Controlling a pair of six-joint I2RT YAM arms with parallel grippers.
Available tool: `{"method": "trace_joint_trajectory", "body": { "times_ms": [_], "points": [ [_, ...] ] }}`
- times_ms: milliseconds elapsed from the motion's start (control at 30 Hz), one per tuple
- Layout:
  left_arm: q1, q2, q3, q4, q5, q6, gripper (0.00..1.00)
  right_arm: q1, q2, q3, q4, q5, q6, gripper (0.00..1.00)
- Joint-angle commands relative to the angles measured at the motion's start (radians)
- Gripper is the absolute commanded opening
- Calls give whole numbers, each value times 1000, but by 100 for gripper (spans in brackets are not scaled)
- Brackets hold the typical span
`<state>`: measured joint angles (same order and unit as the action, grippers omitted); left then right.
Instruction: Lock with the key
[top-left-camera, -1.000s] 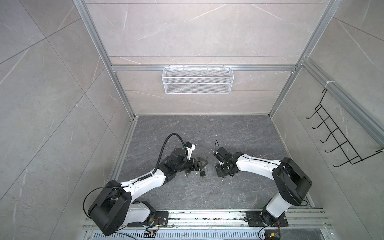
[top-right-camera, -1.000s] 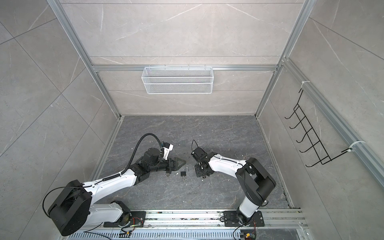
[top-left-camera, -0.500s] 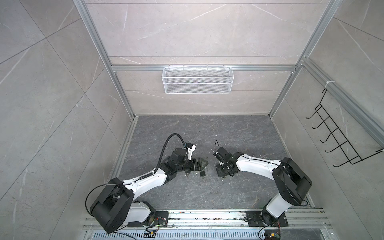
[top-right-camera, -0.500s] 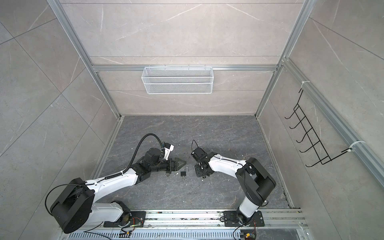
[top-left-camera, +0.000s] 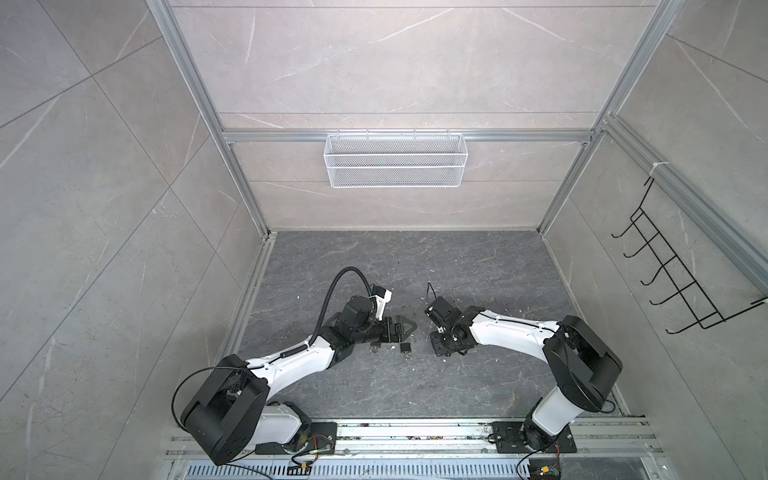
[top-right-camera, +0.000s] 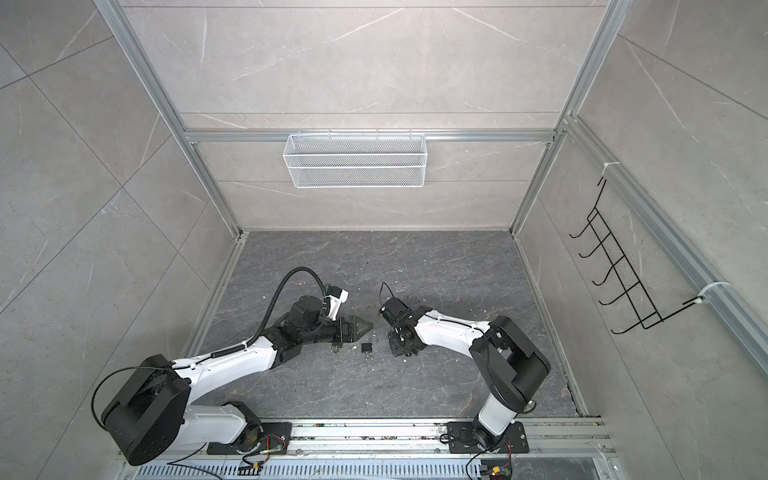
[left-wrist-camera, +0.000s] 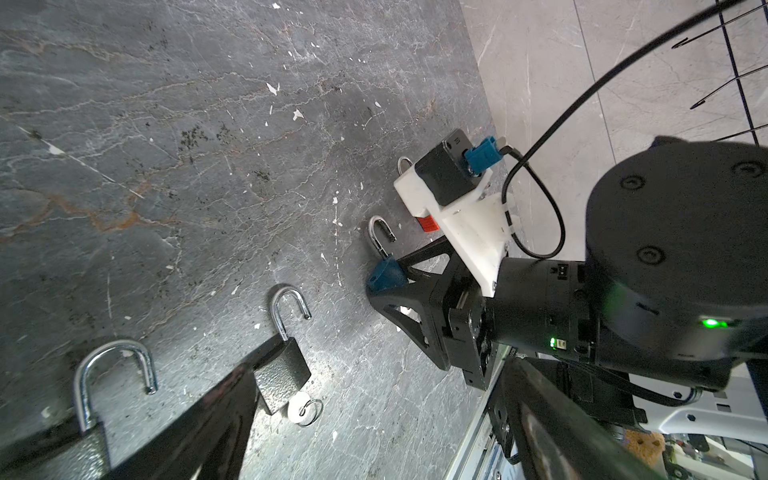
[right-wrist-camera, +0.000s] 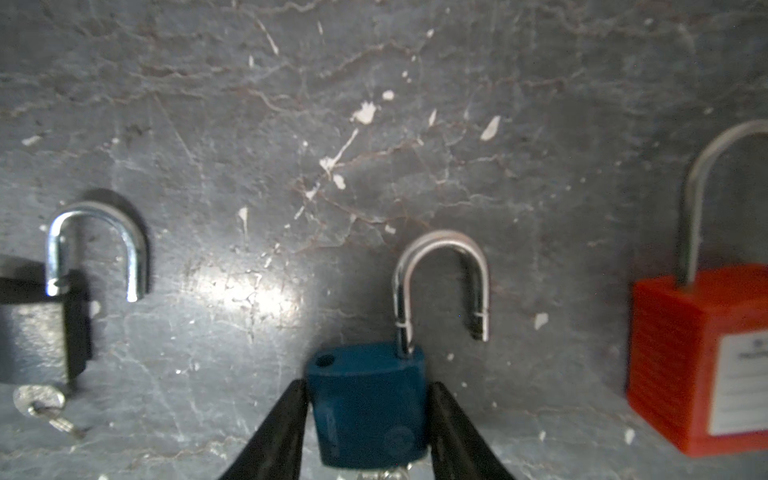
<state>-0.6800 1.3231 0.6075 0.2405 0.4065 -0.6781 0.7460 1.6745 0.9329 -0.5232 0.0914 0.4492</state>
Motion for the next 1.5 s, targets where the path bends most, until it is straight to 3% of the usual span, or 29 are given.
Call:
{"method": "trace_joint_trajectory", "body": {
  "times_ms": [0,867,1167,1467],
  "points": [
    [2,2,27,51,24,12,94,10,22,-14,-28,22,12,49],
    [3,21,22,54,6,6,93,28,6,-52,15,10,45,40],
    [11,56,39,60,23,-11,90,27,-68,-52,32,12,39,34],
    [11,132,99,25,43,-58,83,40,-183,-110,162,-74,13,29]
  ]
}}
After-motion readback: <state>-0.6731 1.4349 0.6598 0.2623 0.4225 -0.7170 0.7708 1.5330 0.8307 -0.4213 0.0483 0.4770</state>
